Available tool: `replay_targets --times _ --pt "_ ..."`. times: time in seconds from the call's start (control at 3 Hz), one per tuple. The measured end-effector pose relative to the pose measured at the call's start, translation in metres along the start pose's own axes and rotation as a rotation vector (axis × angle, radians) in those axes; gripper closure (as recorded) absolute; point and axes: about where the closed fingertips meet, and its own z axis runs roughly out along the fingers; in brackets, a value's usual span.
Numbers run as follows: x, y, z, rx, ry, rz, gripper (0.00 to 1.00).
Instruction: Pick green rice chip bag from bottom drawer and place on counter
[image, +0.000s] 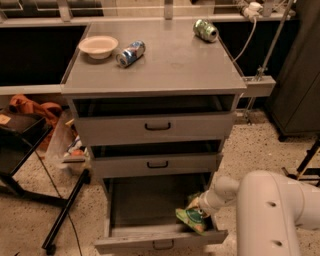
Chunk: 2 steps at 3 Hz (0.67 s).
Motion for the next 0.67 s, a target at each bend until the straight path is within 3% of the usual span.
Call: replay_targets --times 0.33,0.67 --pt "0.018 -0.006 -0.059 -0.009 0.003 -0.120 1.00" --pt "0.035 0.013 -0.118 -0.017 -0.016 -0.288 1.00"
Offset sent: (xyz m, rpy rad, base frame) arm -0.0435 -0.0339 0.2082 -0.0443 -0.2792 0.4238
